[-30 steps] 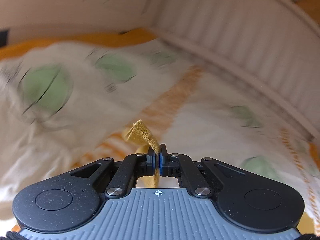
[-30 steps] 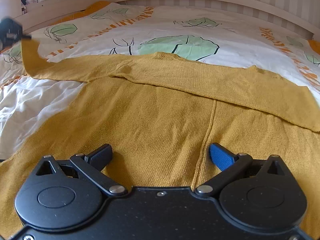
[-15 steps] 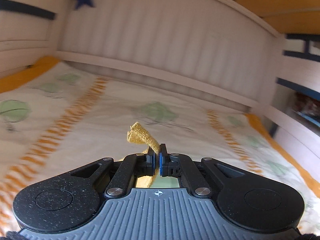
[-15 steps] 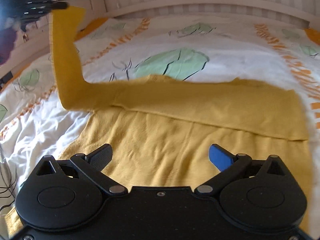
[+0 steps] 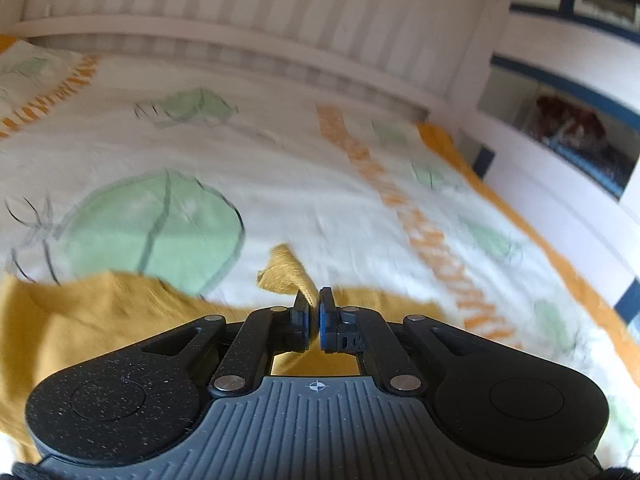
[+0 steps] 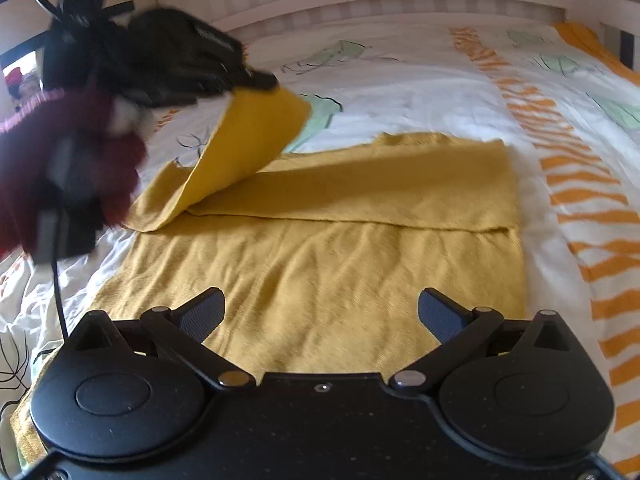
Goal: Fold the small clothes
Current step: 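Lift the sleeve with the left tool, lay it across the sweater, open, then grasp the sweater side edge with the right tool, fold it inward, release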
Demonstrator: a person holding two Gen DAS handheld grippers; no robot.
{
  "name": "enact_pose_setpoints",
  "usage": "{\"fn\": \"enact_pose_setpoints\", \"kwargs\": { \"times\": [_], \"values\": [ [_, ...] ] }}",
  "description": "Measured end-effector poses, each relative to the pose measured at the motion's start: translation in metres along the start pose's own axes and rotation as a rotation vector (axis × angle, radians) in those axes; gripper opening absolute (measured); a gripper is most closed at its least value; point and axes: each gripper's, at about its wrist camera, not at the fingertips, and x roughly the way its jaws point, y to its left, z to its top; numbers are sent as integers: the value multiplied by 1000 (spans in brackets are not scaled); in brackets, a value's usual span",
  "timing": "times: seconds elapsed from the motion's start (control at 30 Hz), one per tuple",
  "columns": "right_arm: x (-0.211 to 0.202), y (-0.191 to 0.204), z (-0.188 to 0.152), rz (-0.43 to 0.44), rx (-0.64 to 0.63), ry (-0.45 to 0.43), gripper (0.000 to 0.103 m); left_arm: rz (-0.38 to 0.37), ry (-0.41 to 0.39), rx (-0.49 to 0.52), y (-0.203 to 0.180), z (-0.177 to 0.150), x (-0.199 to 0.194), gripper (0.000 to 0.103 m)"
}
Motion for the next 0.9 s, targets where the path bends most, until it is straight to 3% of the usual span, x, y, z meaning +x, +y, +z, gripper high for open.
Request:
{"fn": "enact_pose_setpoints", "kwargs": {
  "times": [0.03, 0.1, 0.17, 0.33, 0.5, 0.7, 0.83, 0.9],
  "values": [
    [0, -3, -1, -2, 8, 3, 102, -7, 20, 7, -3, -4, 3, 6],
    [-1, -10, -2, -3, 26, 6, 102, -22, 45, 11, -7, -11, 2, 27],
    [0, -14, -2, -3, 39, 8, 102, -33, 32, 28, -9, -17, -4, 34],
    [7, -23, 5, -4, 76, 12, 102, 3, -4, 107, -10, -33, -30, 39],
    [17, -30, 21, 14, 108, -17, 102, 143, 18, 147, 16, -56, -45, 42],
    [44, -38, 46, 90, 158, -34, 102, 278, 58, 44, 65, -80, -63, 42],
    [70, -42, 57, 96, 182, 15, 78, 349, 67, 17, 85, -98, -71, 42],
    [79, -43, 58, 99, 191, 34, 74, 363, 67, -7, 94, -107, -72, 42]
  ]
}}
